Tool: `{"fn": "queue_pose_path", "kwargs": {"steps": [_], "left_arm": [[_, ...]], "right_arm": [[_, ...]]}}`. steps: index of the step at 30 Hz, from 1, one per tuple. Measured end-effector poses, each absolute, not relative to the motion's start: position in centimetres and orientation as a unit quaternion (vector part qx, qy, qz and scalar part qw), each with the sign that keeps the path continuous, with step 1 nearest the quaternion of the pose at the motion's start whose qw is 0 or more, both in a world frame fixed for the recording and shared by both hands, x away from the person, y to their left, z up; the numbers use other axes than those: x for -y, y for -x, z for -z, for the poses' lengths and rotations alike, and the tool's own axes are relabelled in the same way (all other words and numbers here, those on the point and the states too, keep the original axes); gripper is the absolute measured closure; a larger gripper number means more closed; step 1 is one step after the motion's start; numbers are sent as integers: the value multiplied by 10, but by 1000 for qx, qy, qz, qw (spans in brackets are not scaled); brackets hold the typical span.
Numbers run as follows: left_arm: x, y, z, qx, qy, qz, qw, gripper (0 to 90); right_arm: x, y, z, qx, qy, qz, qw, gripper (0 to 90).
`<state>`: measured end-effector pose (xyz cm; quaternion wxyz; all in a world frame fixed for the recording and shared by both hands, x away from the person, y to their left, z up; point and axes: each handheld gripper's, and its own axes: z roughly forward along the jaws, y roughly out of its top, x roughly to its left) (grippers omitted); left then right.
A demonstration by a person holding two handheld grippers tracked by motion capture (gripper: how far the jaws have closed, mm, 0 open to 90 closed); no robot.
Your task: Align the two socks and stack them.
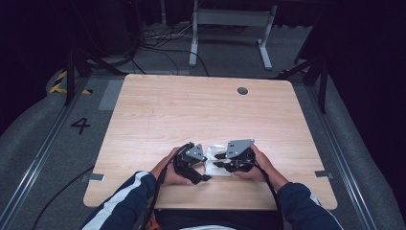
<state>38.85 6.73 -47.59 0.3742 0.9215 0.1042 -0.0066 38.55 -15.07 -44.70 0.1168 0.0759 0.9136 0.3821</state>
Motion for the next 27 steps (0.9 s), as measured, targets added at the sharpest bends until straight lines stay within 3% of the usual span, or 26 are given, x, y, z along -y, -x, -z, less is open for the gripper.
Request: {"fn": "queue_pose_path", "kwargs": {"steps": [6,13,16,18,19,20,27], "left_arm": [[-67,-390,479,-101,-923,10,372,256],[-67,-391,478,-96,-924,13,370,258],[-68,-391,479,-95,-923,14,373,258],[-69,-392,479,-95,-922,12,374,265],[-69,-392,479,-96,-922,12,375,268],[-69,-392,479,-95,-923,10,373,270],[-68,-390,479,-94,-923,-1,373,291]], "right_arm": [[148,-390,458,-920,-74,-364,128,898],[155,-388,441,-904,-81,-393,148,900],[157,-389,437,-904,-81,-396,136,900],[155,-390,441,-912,-78,-381,129,781],[155,-390,442,-913,-81,-379,127,870],[155,-390,444,-914,-75,-379,125,891],[155,-392,441,-911,-79,-383,135,900]]}}
